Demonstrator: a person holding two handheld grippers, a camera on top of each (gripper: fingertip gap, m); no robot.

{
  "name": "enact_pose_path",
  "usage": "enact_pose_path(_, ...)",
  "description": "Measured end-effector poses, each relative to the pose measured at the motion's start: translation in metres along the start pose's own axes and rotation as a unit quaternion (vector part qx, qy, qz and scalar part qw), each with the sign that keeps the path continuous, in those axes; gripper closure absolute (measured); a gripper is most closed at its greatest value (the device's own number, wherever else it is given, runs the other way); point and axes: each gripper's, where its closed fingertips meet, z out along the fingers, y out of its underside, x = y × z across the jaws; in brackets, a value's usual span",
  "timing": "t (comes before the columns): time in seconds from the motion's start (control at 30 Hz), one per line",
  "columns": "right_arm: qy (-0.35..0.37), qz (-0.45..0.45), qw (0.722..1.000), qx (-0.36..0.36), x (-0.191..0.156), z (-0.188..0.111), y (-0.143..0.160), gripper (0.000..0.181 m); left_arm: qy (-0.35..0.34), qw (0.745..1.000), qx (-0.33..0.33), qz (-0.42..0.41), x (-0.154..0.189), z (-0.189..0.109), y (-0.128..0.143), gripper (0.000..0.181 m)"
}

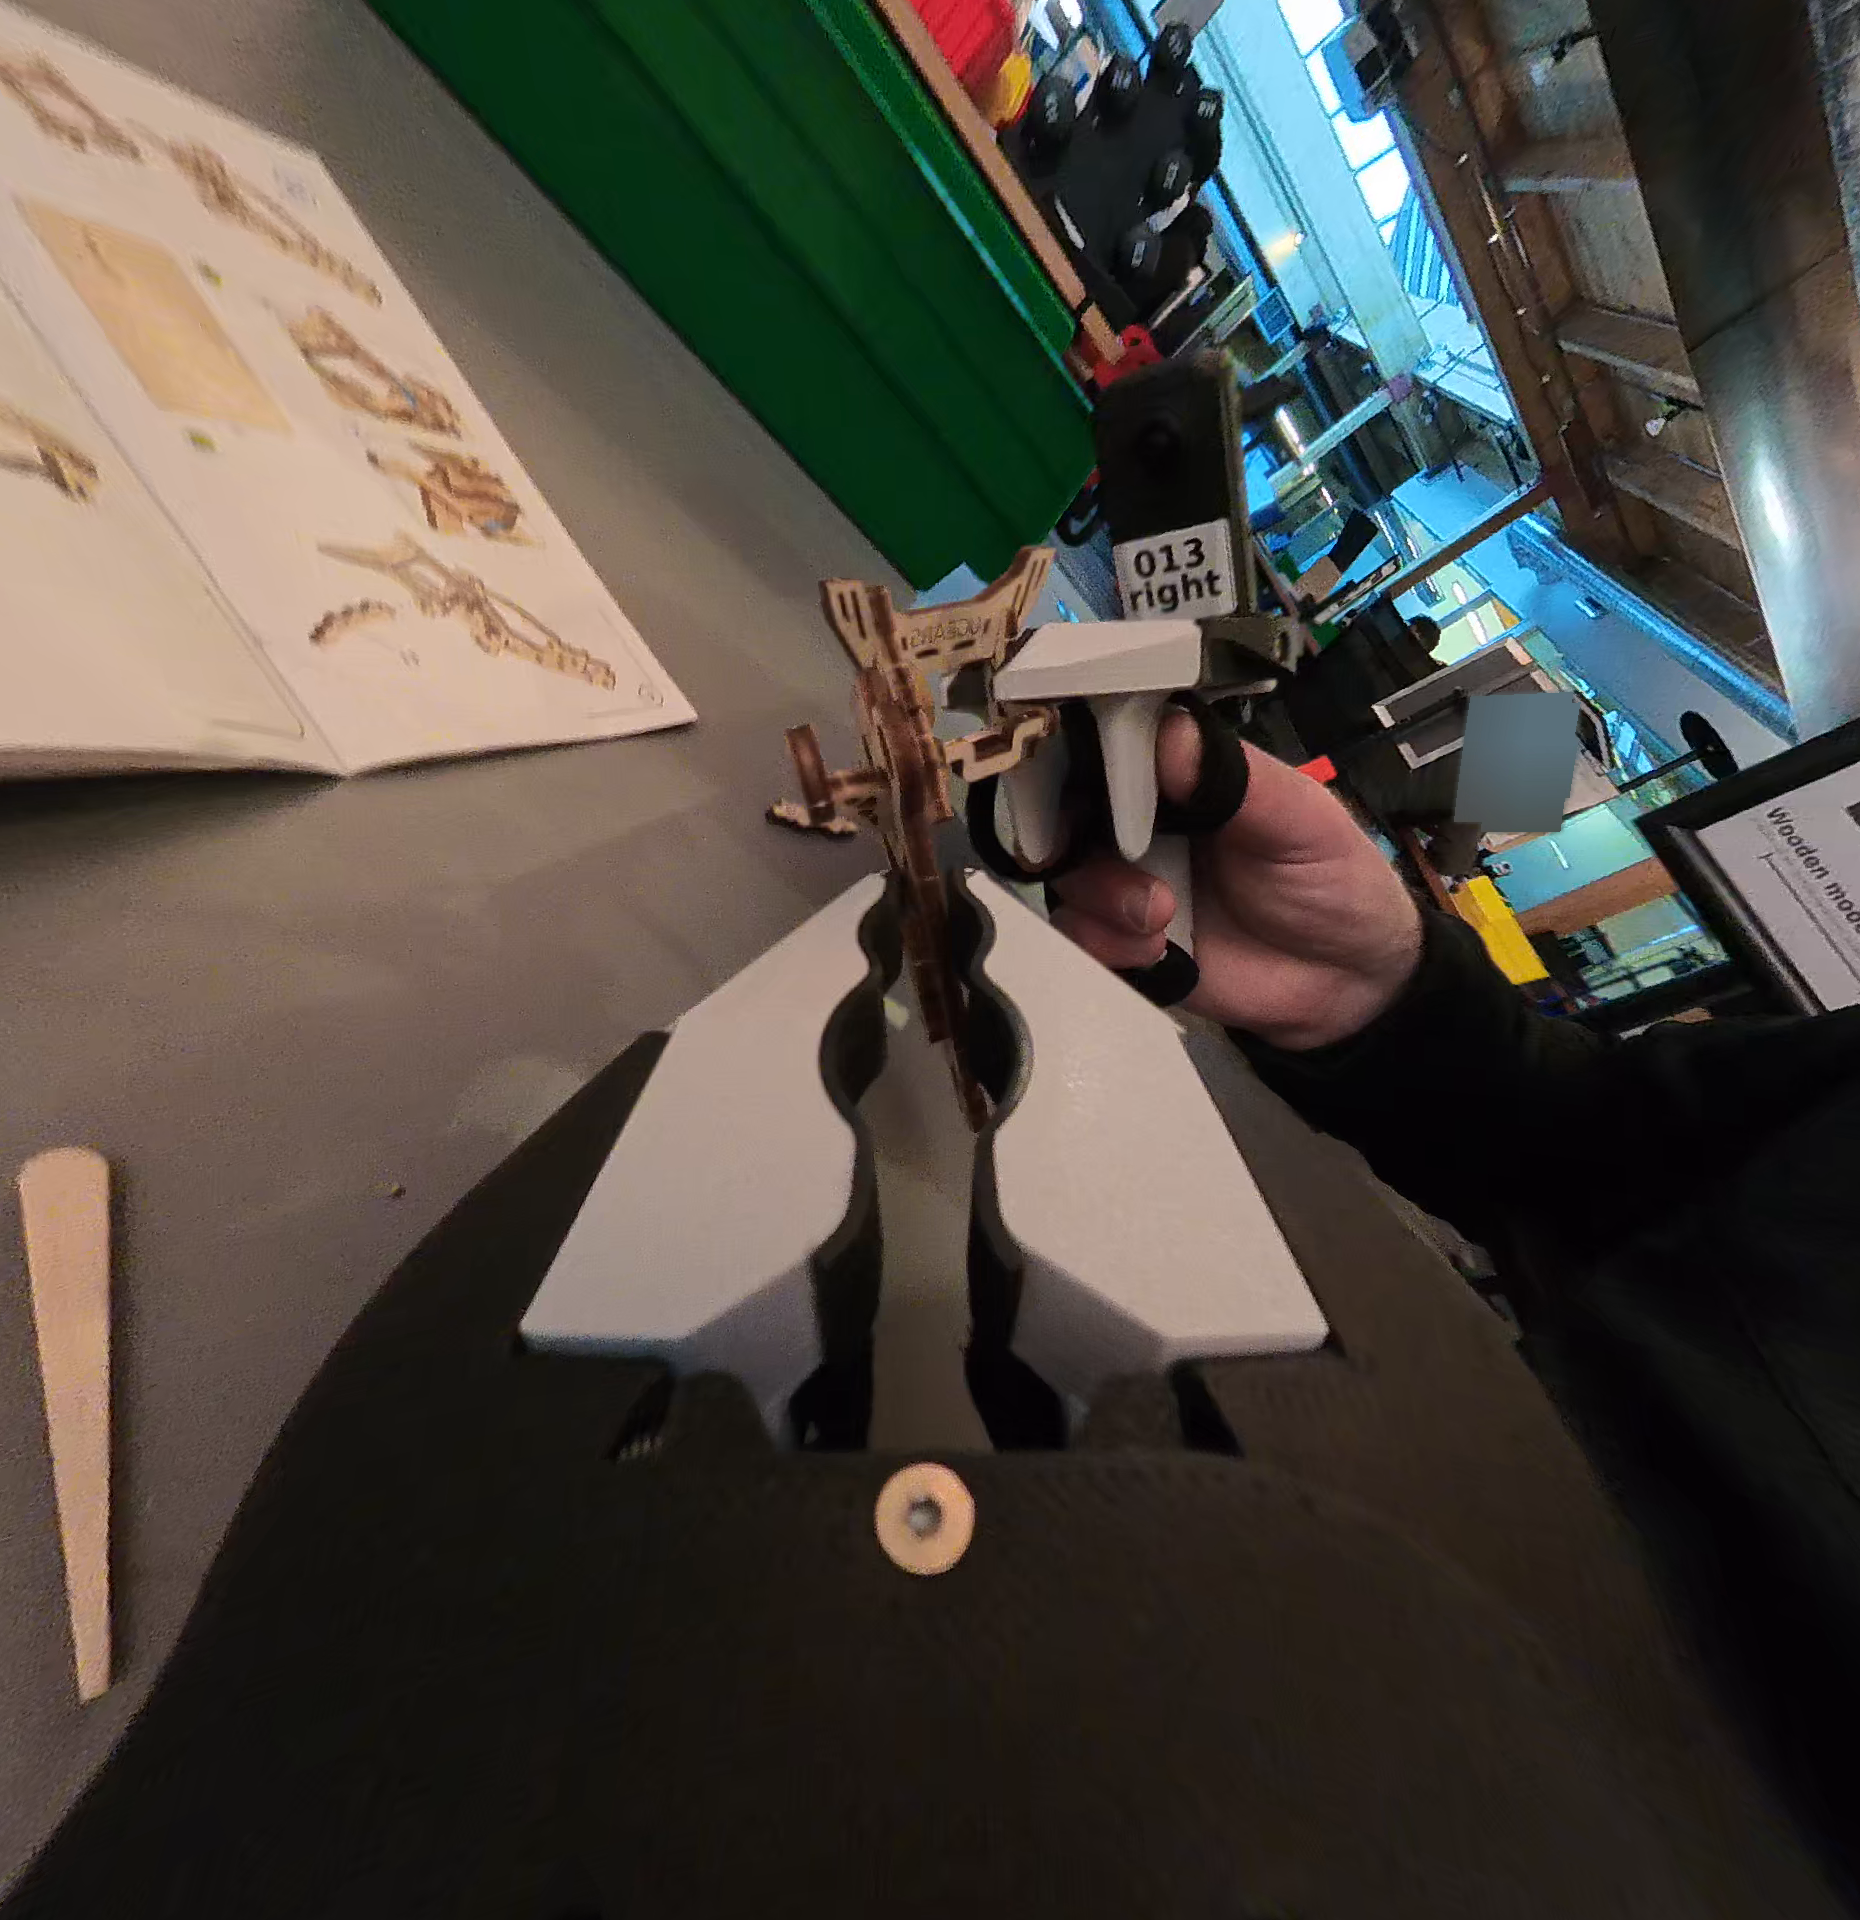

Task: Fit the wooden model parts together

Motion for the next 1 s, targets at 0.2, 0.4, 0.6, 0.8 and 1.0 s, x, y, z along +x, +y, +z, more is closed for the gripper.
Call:
enact_pose_path(0.2,-0.007,-0.01,1.0,0.014,-0.005,0.0,-0.005,0.175,-0.013,0.999,0.006,0.051,0.001,0.003,-0.005,0.176)
enact_pose_path(0.4,0.02,-0.042,0.999,-0.02,-0.005,0.003,0.002,0.175,-0.013,0.996,0.017,0.085,0.004,0.002,-0.01,0.176)
enact_pose_path(0.6,0.003,0.011,1.0,-0.011,-0.011,0.002,-0.003,0.177,-0.038,0.987,0.018,0.154,0.006,0.003,-0.014,0.176)
enact_pose_path(0.8,-0.025,0.048,0.998,0.013,-0.021,-0.002,-0.011,0.177,-0.072,0.959,0.021,0.272,0.016,0.001,-0.024,0.176)
enact_pose_path(1.0,-0.057,0.053,0.996,0.045,-0.04,-0.004,-0.024,0.177,-0.084,0.94,0.04,0.328,0.03,0.0,-0.039,0.176)
